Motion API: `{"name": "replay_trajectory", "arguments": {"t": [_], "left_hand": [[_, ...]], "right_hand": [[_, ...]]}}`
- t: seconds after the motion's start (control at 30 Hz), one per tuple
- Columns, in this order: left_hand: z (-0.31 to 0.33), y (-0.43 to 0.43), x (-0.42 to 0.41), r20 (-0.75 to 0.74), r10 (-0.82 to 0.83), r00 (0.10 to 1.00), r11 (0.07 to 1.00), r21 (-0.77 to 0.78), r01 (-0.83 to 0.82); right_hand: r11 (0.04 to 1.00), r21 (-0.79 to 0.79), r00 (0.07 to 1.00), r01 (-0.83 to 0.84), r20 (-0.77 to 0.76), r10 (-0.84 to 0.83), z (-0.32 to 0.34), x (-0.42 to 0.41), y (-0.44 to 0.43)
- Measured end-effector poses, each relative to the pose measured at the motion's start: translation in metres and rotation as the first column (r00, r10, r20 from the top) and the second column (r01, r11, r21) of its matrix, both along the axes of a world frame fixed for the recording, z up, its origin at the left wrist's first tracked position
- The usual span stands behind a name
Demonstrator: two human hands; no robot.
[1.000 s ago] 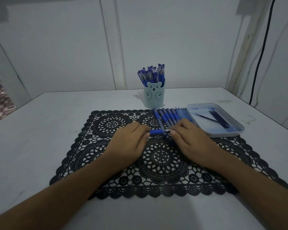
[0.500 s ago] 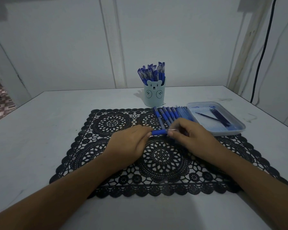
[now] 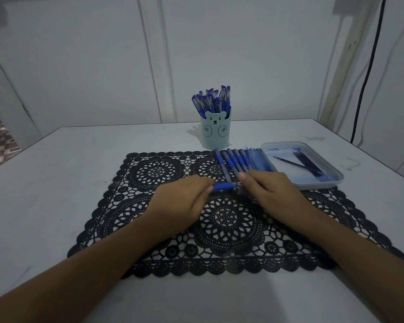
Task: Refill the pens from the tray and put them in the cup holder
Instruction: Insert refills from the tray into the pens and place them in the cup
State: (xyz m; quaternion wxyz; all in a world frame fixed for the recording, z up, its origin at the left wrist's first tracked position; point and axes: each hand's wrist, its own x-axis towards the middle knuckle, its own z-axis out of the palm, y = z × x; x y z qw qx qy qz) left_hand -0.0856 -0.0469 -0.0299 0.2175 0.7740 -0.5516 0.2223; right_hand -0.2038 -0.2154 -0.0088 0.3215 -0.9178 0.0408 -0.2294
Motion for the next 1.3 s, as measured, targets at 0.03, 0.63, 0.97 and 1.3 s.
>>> {"name": "replay_trajectory", "arguments": {"t": [0.03,0.63,0.97,1.3], "left_hand": [[0.0,0.0,0.0,-0.001,0.0,1.0,1.0,0.0,0.0],[0.004,0.001,-0.004,-0.023,-0.007,1.0,1.0,0.021,0.007],[0.005,0.001,-0.001,-0.154,0.06,0.986,0.998,0.009,-0.059],[0.009,0.001,-0.001,-0.246,0.165,0.955,0.986,0.016,-0.166]], "right_hand": [[1.0,-0.015,1.0,0.002,0.008,-0.002,0.0,0.001,-0.002],[1.0,-0.018,0.999,-0.014,-0.042,0.014,0.0,0.0,-0.003],[0.983,0.161,0.977,0.092,0.174,-0.121,0.002,0.002,-0.01],[0.947,-0.32,1.0,-0.022,-0.021,0.016,-0.004,0.002,-0.007]]}}
